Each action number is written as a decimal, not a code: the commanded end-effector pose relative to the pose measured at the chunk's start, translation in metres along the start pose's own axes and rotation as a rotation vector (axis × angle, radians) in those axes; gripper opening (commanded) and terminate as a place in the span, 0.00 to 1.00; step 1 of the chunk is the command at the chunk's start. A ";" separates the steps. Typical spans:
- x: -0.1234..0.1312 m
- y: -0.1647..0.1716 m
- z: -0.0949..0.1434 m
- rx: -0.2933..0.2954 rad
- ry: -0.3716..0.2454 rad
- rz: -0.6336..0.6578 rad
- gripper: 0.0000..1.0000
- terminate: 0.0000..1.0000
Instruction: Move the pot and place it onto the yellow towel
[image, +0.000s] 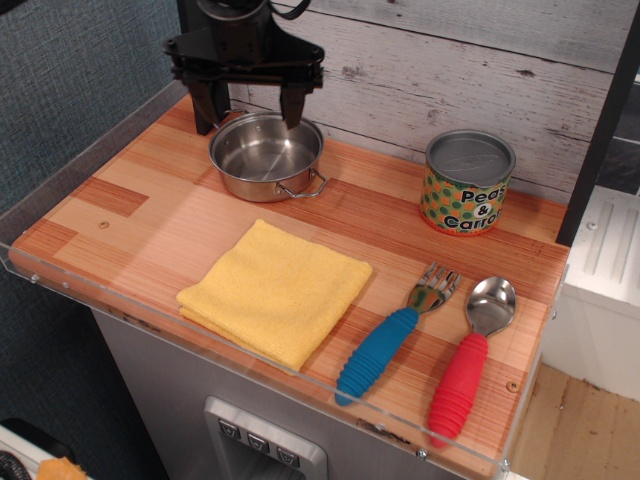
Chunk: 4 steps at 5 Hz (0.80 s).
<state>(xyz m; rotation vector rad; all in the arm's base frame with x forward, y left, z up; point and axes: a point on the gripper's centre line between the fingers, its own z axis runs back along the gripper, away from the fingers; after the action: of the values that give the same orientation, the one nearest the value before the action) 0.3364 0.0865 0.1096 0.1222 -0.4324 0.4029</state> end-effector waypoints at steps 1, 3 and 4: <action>0.054 -0.031 -0.025 -0.085 -0.053 0.017 1.00 0.00; 0.051 -0.050 -0.051 -0.088 0.058 -0.035 1.00 0.00; 0.043 -0.054 -0.060 -0.094 0.088 -0.053 1.00 0.00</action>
<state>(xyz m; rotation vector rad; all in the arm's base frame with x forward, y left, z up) 0.4123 0.0638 0.0509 0.0279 -0.3113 0.3370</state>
